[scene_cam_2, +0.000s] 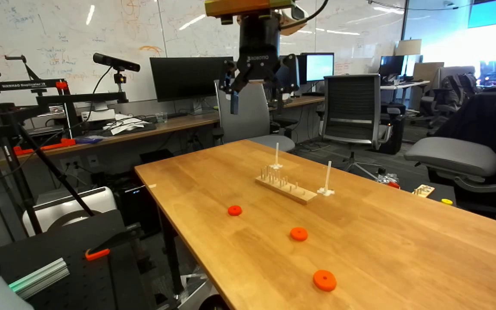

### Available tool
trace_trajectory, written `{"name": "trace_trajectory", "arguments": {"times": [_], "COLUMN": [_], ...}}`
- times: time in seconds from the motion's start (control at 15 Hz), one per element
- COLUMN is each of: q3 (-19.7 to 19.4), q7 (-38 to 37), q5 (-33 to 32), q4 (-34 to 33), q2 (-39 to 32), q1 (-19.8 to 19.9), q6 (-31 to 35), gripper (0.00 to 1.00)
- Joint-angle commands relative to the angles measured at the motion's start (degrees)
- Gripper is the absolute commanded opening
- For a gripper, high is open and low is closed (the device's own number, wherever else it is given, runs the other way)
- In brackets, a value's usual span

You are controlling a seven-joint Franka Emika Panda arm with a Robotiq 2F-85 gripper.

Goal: Pick up two orange small objects from the table and put them on top of each other on the wooden holder.

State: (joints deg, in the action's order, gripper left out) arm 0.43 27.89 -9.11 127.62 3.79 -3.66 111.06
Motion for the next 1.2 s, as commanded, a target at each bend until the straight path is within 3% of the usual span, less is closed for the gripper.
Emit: {"name": "trace_trajectory", "arguments": {"times": [0.0,0.2,0.27,0.67,1.13], "q3": [-1.7,-2.3,-1.5,-0.9,-0.6], "q7": [2.8,1.6,1.1,0.5,-6.8], "q5": [0.8,0.2,0.0,0.0,3.2], "q4": [-7.8,-12.5,-7.4,-8.3,-14.5], "q2": [-7.3,-12.1,-8.3,-10.1,-19.6], "q1": [2.5,4.5,4.2,4.4,4.8], "q6": [-2.3,-2.7,-0.6,-1.0,2.5], "gripper": [1.0,1.0,1.0,1.0,1.0]}}
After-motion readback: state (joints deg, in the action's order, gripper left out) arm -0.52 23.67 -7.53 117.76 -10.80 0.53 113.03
